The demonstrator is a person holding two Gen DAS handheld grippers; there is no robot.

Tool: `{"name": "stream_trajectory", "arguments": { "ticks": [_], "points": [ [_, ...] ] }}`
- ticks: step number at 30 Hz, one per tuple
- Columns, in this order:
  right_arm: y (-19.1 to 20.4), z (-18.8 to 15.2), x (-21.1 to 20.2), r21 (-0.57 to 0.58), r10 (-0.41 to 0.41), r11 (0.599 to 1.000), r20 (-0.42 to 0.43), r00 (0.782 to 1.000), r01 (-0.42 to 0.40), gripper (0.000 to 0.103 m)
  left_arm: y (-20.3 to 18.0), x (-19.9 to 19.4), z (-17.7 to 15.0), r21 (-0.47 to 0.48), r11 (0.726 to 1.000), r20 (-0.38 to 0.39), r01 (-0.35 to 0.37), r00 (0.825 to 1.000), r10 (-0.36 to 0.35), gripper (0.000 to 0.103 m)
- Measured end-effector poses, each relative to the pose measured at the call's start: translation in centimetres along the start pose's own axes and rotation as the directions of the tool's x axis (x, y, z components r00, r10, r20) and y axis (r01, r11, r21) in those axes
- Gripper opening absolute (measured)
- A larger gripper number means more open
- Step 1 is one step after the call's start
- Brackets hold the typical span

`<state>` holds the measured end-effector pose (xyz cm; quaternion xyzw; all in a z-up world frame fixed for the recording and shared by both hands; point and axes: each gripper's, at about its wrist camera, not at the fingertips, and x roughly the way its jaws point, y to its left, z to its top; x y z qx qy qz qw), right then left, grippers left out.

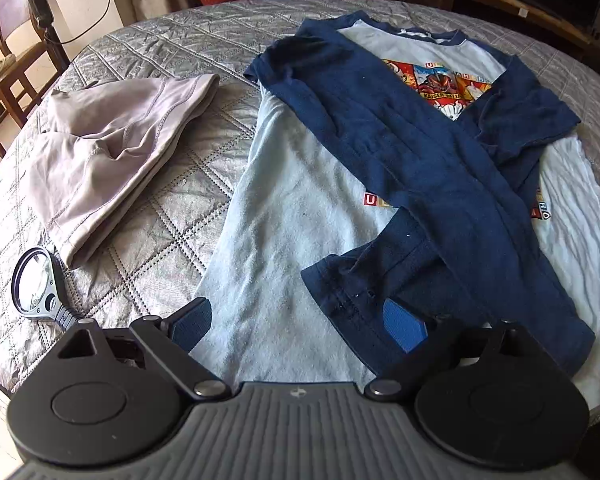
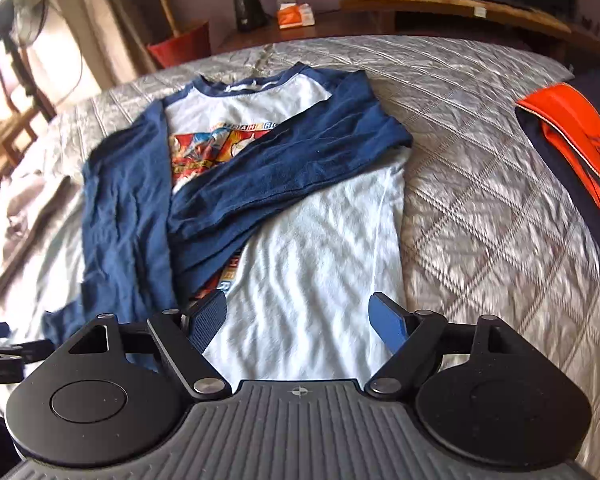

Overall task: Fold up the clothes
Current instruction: 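Bring both open grippers over the t-shirt hem beside the crossed sleeves, then lower both grippers onto the hem and close them on it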

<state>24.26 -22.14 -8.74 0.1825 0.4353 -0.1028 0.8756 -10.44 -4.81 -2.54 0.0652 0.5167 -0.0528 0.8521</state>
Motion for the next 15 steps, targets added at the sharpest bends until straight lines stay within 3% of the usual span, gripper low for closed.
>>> {"name": "stream_trajectory", "arguments": {
  "ticks": [5, 7, 9, 13, 15],
  "points": [
    [2.7, -3.9, -6.3, 0.075, -0.009, 0.997, 0.056, 0.998, 0.005, 0.09, -1.6, -3.0, -0.4, 0.045, 0.999, 0.019, 0.022, 1.0, -0.022, 0.097],
    [3.5, -5.0, -8.1, 0.122, -0.005, 0.993, 0.066, 0.998, -0.003, 0.097, -2.1, -4.3, -0.6, 0.048, 0.998, 0.013, 0.04, 0.999, -0.04, 0.099],
    [4.3, -6.1, -8.5, 0.159, 0.011, 0.987, 0.071, 0.997, -0.022, 0.103, -2.5, -5.4, -0.8, 0.043, 0.997, 0.021, 0.058, 0.998, -0.059, 0.101],
    [5.3, -6.8, -9.0, 0.131, -0.024, 0.991, 0.124, 0.992, 0.008, 0.102, -3.5, -7.5, -1.3, 0.031, 0.996, 0.056, 0.087, 0.995, -0.088, 0.102],
    [4.7, -6.8, -8.5, 0.164, 0.003, 0.986, 0.1, 0.995, -0.019, 0.102, -3.6, -8.3, -1.8, 0.032, 0.996, 0.065, 0.088, 0.994, -0.09, 0.102]
  ]
}}
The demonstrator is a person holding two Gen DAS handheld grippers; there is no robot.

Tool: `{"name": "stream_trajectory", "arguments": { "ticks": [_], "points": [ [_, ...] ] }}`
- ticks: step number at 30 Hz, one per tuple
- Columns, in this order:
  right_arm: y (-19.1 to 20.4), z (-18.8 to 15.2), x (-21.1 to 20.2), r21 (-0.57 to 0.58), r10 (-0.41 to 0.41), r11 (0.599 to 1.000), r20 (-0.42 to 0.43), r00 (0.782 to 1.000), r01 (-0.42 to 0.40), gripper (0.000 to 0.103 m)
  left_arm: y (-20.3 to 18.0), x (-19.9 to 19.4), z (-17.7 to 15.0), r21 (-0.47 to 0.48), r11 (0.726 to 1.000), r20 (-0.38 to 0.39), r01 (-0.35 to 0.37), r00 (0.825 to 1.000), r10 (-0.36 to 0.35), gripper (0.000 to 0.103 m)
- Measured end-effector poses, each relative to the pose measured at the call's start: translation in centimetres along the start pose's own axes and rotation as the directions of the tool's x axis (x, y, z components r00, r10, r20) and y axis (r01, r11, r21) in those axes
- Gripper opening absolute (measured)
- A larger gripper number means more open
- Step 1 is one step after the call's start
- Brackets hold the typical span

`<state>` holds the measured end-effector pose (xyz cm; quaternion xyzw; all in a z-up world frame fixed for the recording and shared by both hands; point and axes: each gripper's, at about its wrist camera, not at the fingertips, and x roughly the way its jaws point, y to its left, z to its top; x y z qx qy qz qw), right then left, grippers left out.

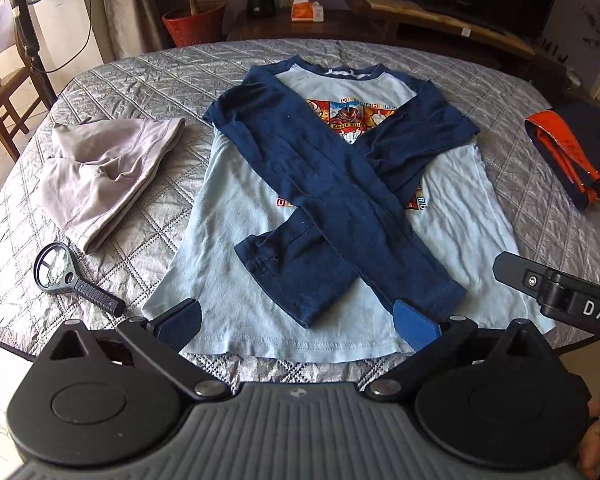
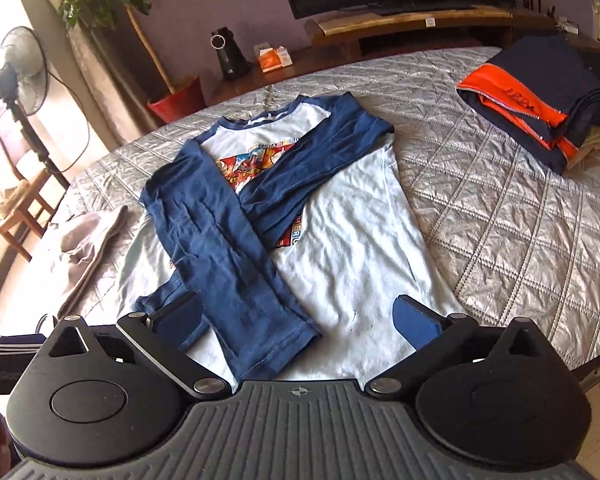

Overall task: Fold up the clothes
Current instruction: 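Lower both grippers onto the hem and close them on it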

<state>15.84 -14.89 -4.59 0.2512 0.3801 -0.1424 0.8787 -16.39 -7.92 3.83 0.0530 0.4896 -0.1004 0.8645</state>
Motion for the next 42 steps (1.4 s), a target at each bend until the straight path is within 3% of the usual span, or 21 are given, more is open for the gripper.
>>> {"name": "stream_trajectory", "arguments": {
  "ticks": [4, 9, 15, 21, 25, 27, 31, 37, 42],
  "points": [
    [-1.4, -0.2, 0.3, 0.098, 0.075, 0.992, -0.014, 0.997, -0.073, 0.102, -0.2, -1.6, -1.1, 0.01, 1.0, 0.011, -0.01, 1.0, 0.01, 0.102],
    [-1.6, -0.6, 0.0, 0.11, 0.104, 0.989, -0.002, 0.995, -0.103, 0.102, 0.0, -2.8, -1.9, -0.014, 1.0, 0.03, -0.003, 1.0, 0.003, 0.102],
    [-3.3, -1.1, -0.9, 0.191, 0.175, 0.965, 0.056, 0.983, -0.182, 0.101, 2.2, -5.0, -1.0, 0.014, 1.0, 0.127, -0.026, 0.992, 0.024, 0.102],
    [-5.5, -1.6, -0.9, 0.323, 0.221, 0.915, 0.095, 0.971, -0.24, 0.101, 8.1, -4.5, 0.0, -0.159, 0.987, 0.218, 0.026, 0.976, 0.01, 0.098],
    [-6.6, -1.4, -0.4, 0.371, 0.237, 0.892, 0.098, 0.967, -0.256, 0.101, 10.9, -2.6, 0.7, -0.215, 0.977, 0.273, 0.003, 0.96, 0.057, 0.096],
    [-7.5, -1.2, -0.1, 0.409, 0.235, 0.877, 0.095, 0.967, -0.253, 0.101, 11.8, -1.3, 1.0, -0.224, 0.975, 0.264, -0.011, 0.962, 0.071, 0.096],
    [-10.5, 0.0, -0.1, 0.4, 0.163, 0.897, 0.097, 0.982, -0.188, 0.101, 13.1, 1.8, 1.2, -0.222, 0.974, 0.2, -0.036, 0.976, 0.081, 0.096],
    [-15.7, -0.4, 0.9, 0.446, 0.122, 0.884, 0.07, 0.99, -0.14, 0.101, 14.8, 5.9, 0.7, -0.305, 0.951, 0.094, 0.041, 0.996, -0.013, 0.096],
    [-17.0, -2.1, 2.3, 0.436, 0.192, 0.877, 0.066, 0.979, -0.202, 0.101, 14.9, 7.7, 0.6, -0.304, 0.949, 0.075, 0.078, 0.996, -0.057, 0.096]
  ]
}}
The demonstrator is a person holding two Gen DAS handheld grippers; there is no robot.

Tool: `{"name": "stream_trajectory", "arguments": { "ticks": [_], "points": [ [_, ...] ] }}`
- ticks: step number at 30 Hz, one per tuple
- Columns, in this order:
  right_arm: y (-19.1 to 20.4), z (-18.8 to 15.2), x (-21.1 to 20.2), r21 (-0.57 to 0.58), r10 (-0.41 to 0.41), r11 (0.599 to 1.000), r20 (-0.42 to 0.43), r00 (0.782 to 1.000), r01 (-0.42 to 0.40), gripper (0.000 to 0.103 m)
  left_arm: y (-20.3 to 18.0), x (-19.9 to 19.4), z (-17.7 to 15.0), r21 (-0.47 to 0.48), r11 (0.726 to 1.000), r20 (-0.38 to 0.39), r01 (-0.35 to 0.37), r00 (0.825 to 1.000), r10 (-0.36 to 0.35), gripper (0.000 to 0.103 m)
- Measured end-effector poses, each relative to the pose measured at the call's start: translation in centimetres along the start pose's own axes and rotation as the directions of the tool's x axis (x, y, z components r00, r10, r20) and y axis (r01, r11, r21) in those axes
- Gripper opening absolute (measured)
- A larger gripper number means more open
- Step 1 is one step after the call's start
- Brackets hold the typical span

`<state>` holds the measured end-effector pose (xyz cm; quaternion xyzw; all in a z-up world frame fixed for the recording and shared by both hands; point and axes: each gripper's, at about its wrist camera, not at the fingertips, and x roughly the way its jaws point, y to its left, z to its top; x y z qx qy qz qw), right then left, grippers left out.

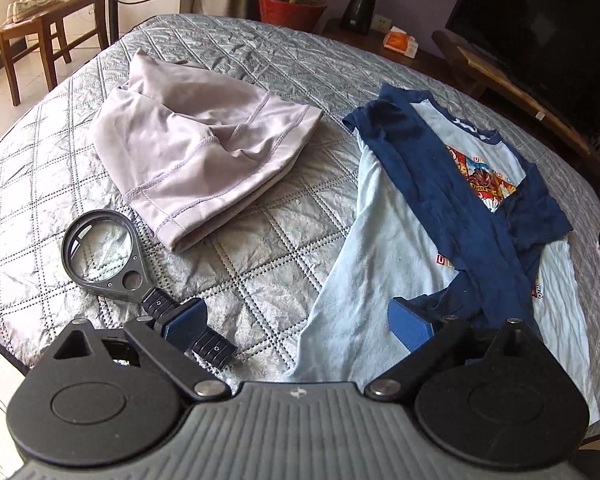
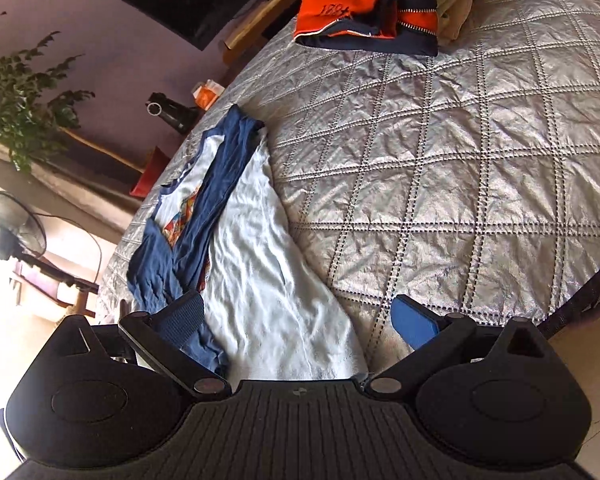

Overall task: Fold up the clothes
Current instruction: 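Lower both grippers onto the hem and close them on it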

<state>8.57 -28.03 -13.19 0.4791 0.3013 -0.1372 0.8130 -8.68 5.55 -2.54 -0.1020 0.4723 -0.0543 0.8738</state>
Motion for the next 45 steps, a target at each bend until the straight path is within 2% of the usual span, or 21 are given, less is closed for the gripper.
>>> {"name": "stream_trajectory", "arguments": {
  "ticks": [8, 12, 18, 22, 29, 33, 36, 41, 44, 45],
  "points": [
    [-0.7, -0.2, 2.0, -0.007, 0.069, 0.998, -0.021, 0.997, -0.069, 0.102, 1.9, 2.4, 0.6, -0.132, 0.986, -0.032, 0.103, 0.994, -0.108, 0.095],
    [-0.9, -0.2, 2.1, -0.001, 0.099, 0.995, -0.039, 0.994, -0.099, 0.102, 3.3, 3.5, 0.2, -0.224, 0.95, -0.081, 0.216, 0.968, -0.239, 0.092],
    [-1.1, -0.5, 2.1, -0.001, 0.14, 0.99, -0.067, 0.988, -0.14, 0.102, 2.4, 3.0, -0.4, -0.196, 0.947, -0.104, 0.255, 0.955, -0.278, 0.095],
    [-1.3, -0.6, 2.3, 0.011, 0.175, 0.985, -0.08, 0.981, -0.175, 0.102, 2.0, 2.5, -1.2, -0.179, 0.951, -0.125, 0.254, 0.952, -0.278, 0.097],
    [-1.5, -1.1, 2.8, 0.017, 0.238, 0.971, -0.097, 0.966, -0.238, 0.101, 2.2, 2.3, -1.9, -0.22, 0.935, -0.141, 0.279, 0.939, -0.314, 0.098],
    [-1.4, -1.4, 3.3, 0.018, 0.24, 0.971, -0.121, 0.963, -0.24, 0.084, 1.9, 2.4, -1.8, -0.217, 0.938, -0.137, 0.27, 0.943, -0.303, 0.099],
    [-1.8, -1.4, 3.2, 0.045, 0.269, 0.963, -0.118, 0.956, -0.266, 0.084, 1.7, 2.5, -1.8, -0.217, 0.94, -0.131, 0.264, 0.946, -0.296, 0.099],
    [-1.6, -1.6, 2.5, -0.036, 0.205, 0.978, -0.068, 0.976, -0.208, 0.082, 1.2, 2.7, -1.8, -0.192, 0.948, -0.12, 0.253, 0.953, -0.278, 0.095],
    [-0.3, -2.3, 2.3, -0.166, 0.14, 0.975, -0.068, 0.988, -0.15, 0.076, 0.6, 2.6, -2.0, -0.15, 0.962, -0.12, 0.228, 0.962, -0.246, 0.091],
    [0.0, -2.4, 2.1, -0.187, 0.115, 0.974, -0.061, 0.992, -0.125, 0.071, 0.3, 2.5, -2.0, -0.129, 0.968, -0.121, 0.217, 0.965, -0.232, 0.09]
  ]
}}
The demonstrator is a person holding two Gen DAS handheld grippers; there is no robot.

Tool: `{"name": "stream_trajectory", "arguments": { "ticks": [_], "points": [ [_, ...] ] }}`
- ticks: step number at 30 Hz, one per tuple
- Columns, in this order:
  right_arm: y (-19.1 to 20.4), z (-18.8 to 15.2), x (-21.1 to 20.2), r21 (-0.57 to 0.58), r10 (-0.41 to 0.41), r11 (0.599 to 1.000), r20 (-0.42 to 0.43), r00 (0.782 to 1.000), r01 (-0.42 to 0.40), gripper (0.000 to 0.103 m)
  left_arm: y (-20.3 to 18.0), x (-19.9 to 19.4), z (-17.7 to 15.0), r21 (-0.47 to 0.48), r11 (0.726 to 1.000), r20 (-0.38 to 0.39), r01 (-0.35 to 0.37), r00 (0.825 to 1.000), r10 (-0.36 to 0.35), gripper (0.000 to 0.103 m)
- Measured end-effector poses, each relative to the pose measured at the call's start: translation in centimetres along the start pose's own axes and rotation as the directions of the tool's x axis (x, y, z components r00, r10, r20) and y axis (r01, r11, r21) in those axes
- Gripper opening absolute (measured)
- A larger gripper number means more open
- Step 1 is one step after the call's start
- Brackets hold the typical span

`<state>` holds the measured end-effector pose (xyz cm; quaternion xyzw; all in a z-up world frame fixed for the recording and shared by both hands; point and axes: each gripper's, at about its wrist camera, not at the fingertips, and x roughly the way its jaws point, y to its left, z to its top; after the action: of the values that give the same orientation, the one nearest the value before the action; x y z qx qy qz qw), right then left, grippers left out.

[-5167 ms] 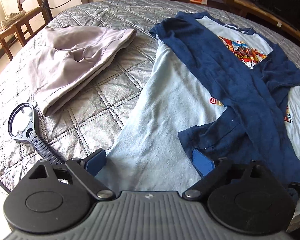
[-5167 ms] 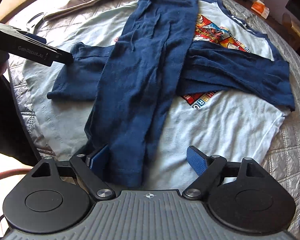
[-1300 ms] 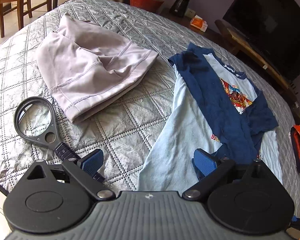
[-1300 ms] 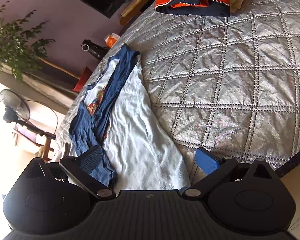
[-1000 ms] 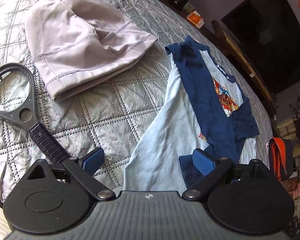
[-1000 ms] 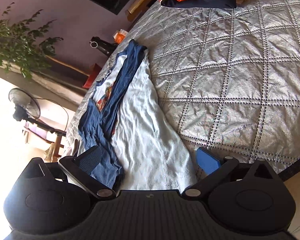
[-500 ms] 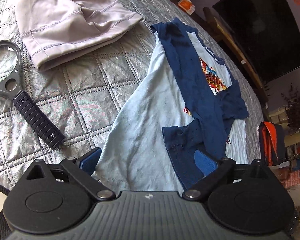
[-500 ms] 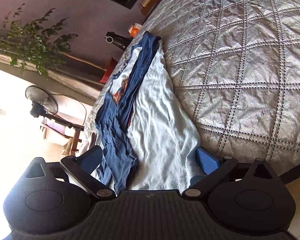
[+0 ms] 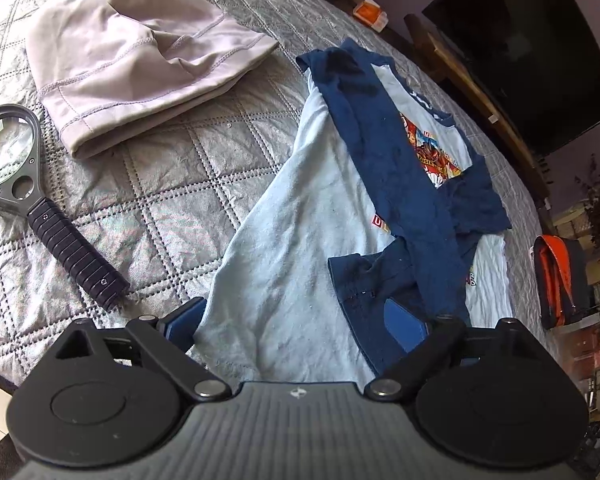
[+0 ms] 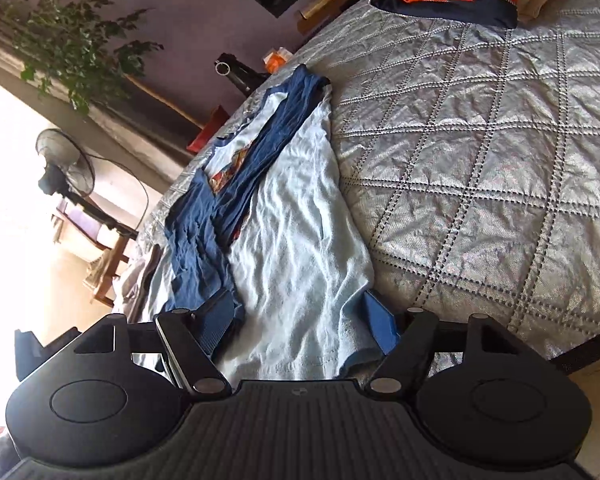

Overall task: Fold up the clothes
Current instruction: 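Lower both grippers onto the hem and close them on it, then lift the hem with both grippers and fold it over toward the collar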

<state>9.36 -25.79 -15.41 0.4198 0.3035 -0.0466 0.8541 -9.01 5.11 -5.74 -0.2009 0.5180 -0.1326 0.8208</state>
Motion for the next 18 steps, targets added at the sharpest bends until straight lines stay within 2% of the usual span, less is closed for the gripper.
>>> {"name": "stream_trajectory", "arguments": {
  "ticks": [2, 4, 6, 8, 9, 10, 11, 12, 13, 14, 16, 18],
  "points": [
    [0.2, 0.0, -0.1, -0.007, -0.05, 0.999, 0.003, 0.999, 0.05, 0.061, -0.4, 0.0, -0.2, 0.036, 0.999, 0.003, -0.025, 1.0, 0.025, 0.087],
    [0.4, 0.0, -0.2, -0.032, -0.113, 0.993, -0.006, 0.994, 0.112, 0.033, -0.7, 0.0, -0.4, 0.057, 0.997, 0.007, -0.046, 0.999, 0.046, 0.083],
    [0.6, 0.0, -0.2, -0.073, -0.157, 0.985, -0.018, 0.987, 0.155, 0.021, -0.6, -0.1, -0.4, 0.065, 0.996, 0.011, -0.06, 0.998, 0.059, 0.076],
    [0.9, 0.0, -0.2, -0.094, -0.186, 0.978, -0.021, 0.982, 0.183, 0.018, -0.6, -0.2, -0.4, 0.067, 0.995, 0.018, -0.079, 0.997, 0.078, 0.063],
    [1.1, -0.1, -0.2, -0.105, -0.201, 0.975, -0.022, 0.979, 0.197, 0.012, -0.5, -0.3, -0.3, 0.067, 0.993, 0.021, -0.092, 0.996, 0.091, 0.058],
    [1.3, -0.1, -0.2, -0.115, -0.213, 0.971, -0.023, 0.977, 0.209, 0.007, -0.4, -0.4, -0.3, 0.064, 0.992, 0.024, -0.108, 0.994, 0.107, 0.046],
    [1.4, -0.2, -0.2, -0.115, -0.207, 0.972, -0.023, 0.978, 0.203, 0.006, -0.2, -0.4, -0.2, 0.056, 0.991, 0.026, -0.123, 0.992, 0.121, 0.036],
    [1.1, -0.3, -0.2, -0.084, -0.184, 0.98, -0.024, 0.983, 0.181, 0.005, 0.0, -0.5, -0.1, 0.043, 0.99, 0.027, -0.133, 0.991, 0.132, 0.032],
    [0.9, -0.4, -0.2, -0.052, -0.161, 0.986, -0.024, 0.987, 0.159, 0.005, 0.3, -0.4, 0.0, 0.022, 0.99, 0.023, -0.136, 0.99, 0.136, 0.016],
    [0.7, -0.5, -0.2, -0.018, -0.14, 0.99, -0.022, 0.99, 0.139, 0.005, 0.7, -0.4, 0.1, -0.001, 0.991, 0.017, -0.135, 0.991, 0.135, 0.006],
    [0.0, -0.7, -0.6, 0.066, -0.11, 0.992, 0.0, 0.994, 0.11, 0.005, 1.1, -0.4, 0.2, -0.024, 0.992, 0.014, -0.122, 0.992, 0.123, 0.003],
    [-0.5, -0.7, -1.1, 0.133, -0.083, 0.988, 0.026, 0.996, 0.079, 0.004, 0.8, -0.4, 0.1, -0.009, 0.993, 0.02, -0.117, 0.993, 0.117, 0.003]
  ]
}}
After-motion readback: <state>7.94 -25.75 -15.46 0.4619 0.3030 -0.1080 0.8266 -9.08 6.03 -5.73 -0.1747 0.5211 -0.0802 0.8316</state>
